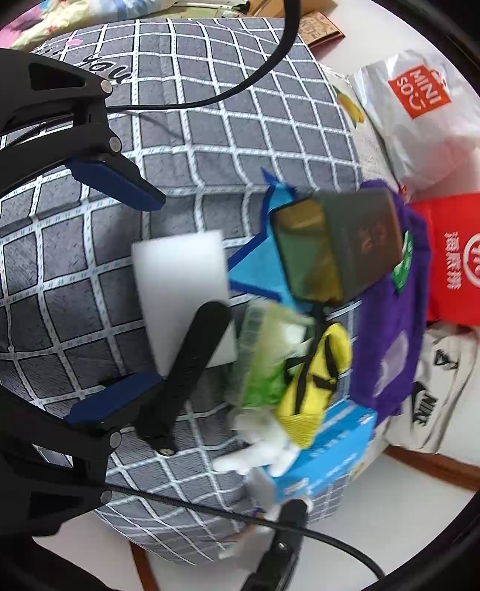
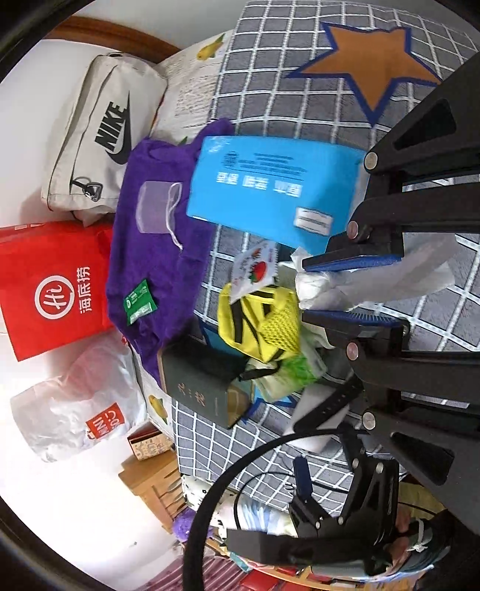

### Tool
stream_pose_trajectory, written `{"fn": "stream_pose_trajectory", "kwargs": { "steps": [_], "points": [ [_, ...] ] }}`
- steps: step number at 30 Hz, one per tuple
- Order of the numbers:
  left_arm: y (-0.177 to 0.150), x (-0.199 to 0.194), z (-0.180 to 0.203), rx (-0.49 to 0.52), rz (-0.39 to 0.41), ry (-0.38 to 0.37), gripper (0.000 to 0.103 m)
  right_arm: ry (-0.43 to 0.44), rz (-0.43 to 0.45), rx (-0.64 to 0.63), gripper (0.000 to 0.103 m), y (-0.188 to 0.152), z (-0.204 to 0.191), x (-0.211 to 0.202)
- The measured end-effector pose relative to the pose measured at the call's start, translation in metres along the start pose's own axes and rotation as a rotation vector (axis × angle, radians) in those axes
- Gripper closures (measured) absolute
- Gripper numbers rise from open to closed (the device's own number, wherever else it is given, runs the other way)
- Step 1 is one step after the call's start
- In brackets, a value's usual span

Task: Organize soft objects
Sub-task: 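Grasp the white sponge block with the left tool while the right tool holds the tissue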

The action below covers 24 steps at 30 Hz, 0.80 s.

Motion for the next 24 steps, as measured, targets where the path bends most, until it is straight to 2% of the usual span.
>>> {"fn": "stream_pose_trajectory", "kwargs": {
  "steps": [9,12,15,17,19,22,24],
  "points": [
    [-0.004,0.019,0.010,0.016,-0.019,0.060,0.014,0.014,-0.002,0.030,0.082,-0.017,0.005,0.000],
    [-0.003,0.028,0.009,0.017,-0.027,0.123,0.014,0.006,-0.003,0.034,0.082,-0.020,0.008,0.000],
    [0.000,0.032,0.008,-0.017,-0.022,0.113,0.015,0.013,-0.003,0.044,0.082,-0.021,0.010,0.000],
    [0.002,0.030,0.007,-0.033,-0.007,0.089,0.022,0.013,-0.004,0.045,0.082,-0.022,0.011,0.000],
    [0.004,0.024,0.007,-0.034,0.012,0.059,0.022,0.017,-0.007,0.043,0.082,-0.024,0.010,0.001],
    [0.007,0.012,-0.003,-0.012,0.055,0.117,0.023,0.022,-0.012,0.041,0.082,-0.026,0.008,0.003],
    [0.009,0.003,-0.008,-0.007,0.073,0.113,0.023,0.030,-0.012,0.041,0.082,-0.027,0.006,0.005]
  ]
}}
Point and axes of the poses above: each gripper's, at about its wrist camera, not at the fingertips, and x roughly the way its jaws point, z to its right, y to its top, the point moved 10 cm from there along x, roughly the way its jaws point, and after that the axes turned 4 degrees about -z, right-handed, at the moved point
